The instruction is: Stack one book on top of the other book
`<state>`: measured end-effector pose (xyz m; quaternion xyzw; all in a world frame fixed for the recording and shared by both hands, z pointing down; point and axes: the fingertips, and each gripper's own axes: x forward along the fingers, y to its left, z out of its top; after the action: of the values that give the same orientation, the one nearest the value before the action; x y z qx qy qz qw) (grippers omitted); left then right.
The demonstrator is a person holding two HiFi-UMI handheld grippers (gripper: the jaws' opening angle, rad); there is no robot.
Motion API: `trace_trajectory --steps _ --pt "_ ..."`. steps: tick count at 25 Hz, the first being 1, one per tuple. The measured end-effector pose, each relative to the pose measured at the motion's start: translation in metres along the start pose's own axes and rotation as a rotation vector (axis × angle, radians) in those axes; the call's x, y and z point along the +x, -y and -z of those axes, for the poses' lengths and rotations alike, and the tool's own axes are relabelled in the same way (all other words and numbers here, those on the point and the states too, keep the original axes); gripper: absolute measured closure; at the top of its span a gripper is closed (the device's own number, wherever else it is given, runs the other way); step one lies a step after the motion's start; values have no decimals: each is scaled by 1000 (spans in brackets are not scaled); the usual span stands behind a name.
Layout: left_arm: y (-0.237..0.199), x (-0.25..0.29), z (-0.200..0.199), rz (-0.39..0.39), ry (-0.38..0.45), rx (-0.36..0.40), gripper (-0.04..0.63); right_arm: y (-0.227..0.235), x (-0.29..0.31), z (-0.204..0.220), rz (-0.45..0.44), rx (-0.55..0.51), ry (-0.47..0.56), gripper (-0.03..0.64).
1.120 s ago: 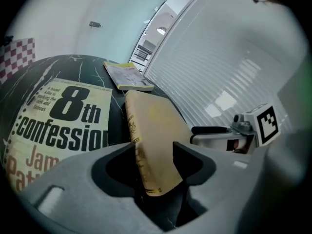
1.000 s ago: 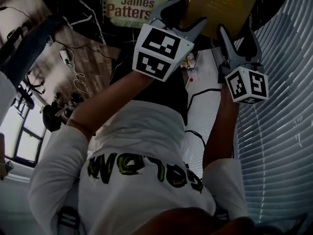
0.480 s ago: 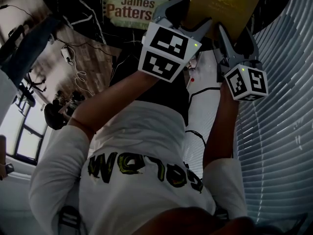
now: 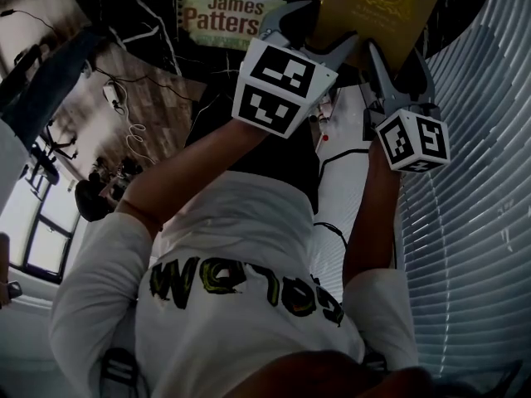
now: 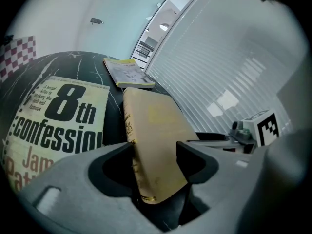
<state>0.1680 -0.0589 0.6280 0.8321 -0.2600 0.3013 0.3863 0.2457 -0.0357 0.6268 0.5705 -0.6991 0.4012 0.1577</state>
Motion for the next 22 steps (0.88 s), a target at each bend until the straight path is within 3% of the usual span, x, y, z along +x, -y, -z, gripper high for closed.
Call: trace_trajectory --steps 22 --pt "44 -102 -44 48 106 98 308 -75 -86 -63 41 -85 116 327"
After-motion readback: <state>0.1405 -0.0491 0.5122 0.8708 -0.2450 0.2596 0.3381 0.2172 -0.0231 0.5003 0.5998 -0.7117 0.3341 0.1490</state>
